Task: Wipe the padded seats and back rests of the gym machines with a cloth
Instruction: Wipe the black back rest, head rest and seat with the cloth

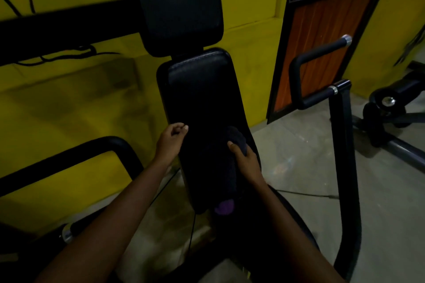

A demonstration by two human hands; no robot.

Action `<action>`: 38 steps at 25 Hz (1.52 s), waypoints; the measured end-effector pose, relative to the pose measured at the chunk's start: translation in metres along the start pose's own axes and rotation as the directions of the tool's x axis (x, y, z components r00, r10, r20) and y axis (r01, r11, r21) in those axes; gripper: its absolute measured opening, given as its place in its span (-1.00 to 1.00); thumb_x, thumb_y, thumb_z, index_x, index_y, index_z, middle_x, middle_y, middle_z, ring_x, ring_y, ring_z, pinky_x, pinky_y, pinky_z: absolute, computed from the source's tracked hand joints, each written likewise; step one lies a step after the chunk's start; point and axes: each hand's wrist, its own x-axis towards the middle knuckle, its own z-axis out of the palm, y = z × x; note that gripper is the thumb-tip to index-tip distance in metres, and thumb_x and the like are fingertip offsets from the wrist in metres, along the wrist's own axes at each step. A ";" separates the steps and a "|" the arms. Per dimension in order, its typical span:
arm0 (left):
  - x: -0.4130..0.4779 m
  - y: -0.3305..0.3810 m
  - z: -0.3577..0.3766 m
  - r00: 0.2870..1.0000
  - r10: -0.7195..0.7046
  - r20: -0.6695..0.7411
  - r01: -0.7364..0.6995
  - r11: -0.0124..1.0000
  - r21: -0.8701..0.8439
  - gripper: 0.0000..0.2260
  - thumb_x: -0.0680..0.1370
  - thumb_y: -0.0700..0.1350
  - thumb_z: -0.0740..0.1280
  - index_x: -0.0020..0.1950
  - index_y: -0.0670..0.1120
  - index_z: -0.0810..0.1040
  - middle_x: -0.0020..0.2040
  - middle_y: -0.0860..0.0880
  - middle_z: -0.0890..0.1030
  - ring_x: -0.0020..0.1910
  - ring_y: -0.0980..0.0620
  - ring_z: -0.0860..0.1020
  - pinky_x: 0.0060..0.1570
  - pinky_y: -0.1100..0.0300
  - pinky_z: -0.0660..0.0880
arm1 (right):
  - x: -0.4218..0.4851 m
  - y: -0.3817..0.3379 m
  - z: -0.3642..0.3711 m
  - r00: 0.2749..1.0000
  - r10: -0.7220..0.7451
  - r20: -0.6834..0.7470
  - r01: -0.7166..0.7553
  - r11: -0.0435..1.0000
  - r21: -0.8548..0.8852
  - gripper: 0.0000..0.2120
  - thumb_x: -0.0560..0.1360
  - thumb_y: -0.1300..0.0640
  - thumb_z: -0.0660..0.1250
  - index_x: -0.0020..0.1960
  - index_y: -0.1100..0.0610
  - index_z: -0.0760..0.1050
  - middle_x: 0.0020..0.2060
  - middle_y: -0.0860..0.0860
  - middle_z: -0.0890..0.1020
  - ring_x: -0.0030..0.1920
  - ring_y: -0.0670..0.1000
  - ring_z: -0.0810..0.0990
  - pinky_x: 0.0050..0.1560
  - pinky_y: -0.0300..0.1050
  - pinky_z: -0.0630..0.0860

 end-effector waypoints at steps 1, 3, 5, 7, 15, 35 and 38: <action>0.012 0.004 0.002 0.992 -0.007 -0.124 0.006 1.000 -0.008 -0.63 0.60 -0.01 0.22 0.36 -0.13 0.39 0.30 -0.11 0.46 0.29 -0.11 0.43 0.14 0.12 0.38 | 0.011 -0.007 0.004 0.998 0.002 -0.068 0.000 0.999 0.038 -0.69 0.52 -0.02 0.29 0.20 0.10 0.45 0.08 0.06 0.59 0.10 0.07 0.57 0.12 0.00 0.52; 0.037 0.012 0.000 0.949 -0.011 -0.314 -0.012 0.997 -0.071 -0.51 0.59 0.01 0.22 0.46 -0.16 0.25 0.43 -0.16 0.32 0.39 -0.15 0.33 0.30 0.04 0.32 | 0.036 -0.024 0.016 0.981 -0.044 -0.189 0.056 0.997 0.056 -0.72 0.55 -0.02 0.24 0.17 0.12 0.36 0.04 0.08 0.56 0.04 0.10 0.56 -0.01 -0.03 0.52; 0.064 0.018 -0.007 0.924 -0.055 -0.379 -0.008 0.987 -0.163 -0.45 0.60 0.04 0.18 0.51 -0.16 0.13 0.50 -0.17 0.19 0.46 -0.15 0.22 0.37 0.02 0.23 | 0.061 -0.041 0.033 0.951 -0.135 -0.280 0.140 0.990 -0.002 -0.67 0.57 0.00 0.20 0.23 0.18 0.29 0.09 0.17 0.55 0.05 0.17 0.55 -0.08 -0.04 0.48; 0.092 0.022 -0.016 0.938 -0.061 -0.342 -0.022 0.972 -0.235 -0.44 0.62 0.06 0.12 0.54 -0.13 0.05 0.54 -0.13 0.11 0.49 -0.10 0.17 0.38 0.03 0.19 | 0.088 -0.055 0.057 0.924 -0.227 -0.307 0.219 0.974 -0.061 -0.61 0.59 0.00 0.18 0.32 0.17 0.24 0.15 0.20 0.55 0.10 0.21 0.55 0.00 -0.01 0.47; 0.161 0.018 -0.009 0.985 0.040 -0.168 -0.109 0.899 -0.424 -0.36 0.55 0.29 0.05 0.52 -0.05 0.13 0.51 -0.05 0.22 0.45 -0.02 0.26 0.43 0.01 0.23 | 0.184 -0.032 0.138 0.595 -0.770 0.228 0.625 0.266 -0.734 -0.48 0.53 -0.14 0.07 0.44 0.01 0.24 0.47 0.08 0.25 0.49 0.06 0.14 0.41 0.08 -0.03; 0.166 0.006 0.004 0.968 0.136 -0.209 -0.228 0.825 -0.517 -0.57 0.63 -0.02 0.06 0.49 -0.07 0.15 0.31 0.00 0.40 0.14 0.16 0.49 -0.10 0.40 0.50 | 0.246 -0.062 0.124 0.377 -0.926 0.010 0.589 0.231 -0.774 -0.48 0.39 -0.10 0.21 0.35 -0.08 0.30 0.35 0.09 0.45 0.27 0.08 0.34 0.15 0.01 0.34; 0.164 0.009 0.001 0.956 0.192 -0.220 -0.275 0.850 -0.450 -0.55 0.60 -0.09 0.20 0.46 -0.03 0.15 0.32 0.00 0.37 0.21 0.11 0.45 -0.02 0.40 0.47 | 0.257 -0.055 0.105 0.481 -0.847 -0.229 0.465 0.467 -0.752 -0.49 0.44 -0.07 0.20 0.37 -0.01 0.34 0.37 0.10 0.42 0.31 0.09 0.30 0.21 0.04 0.37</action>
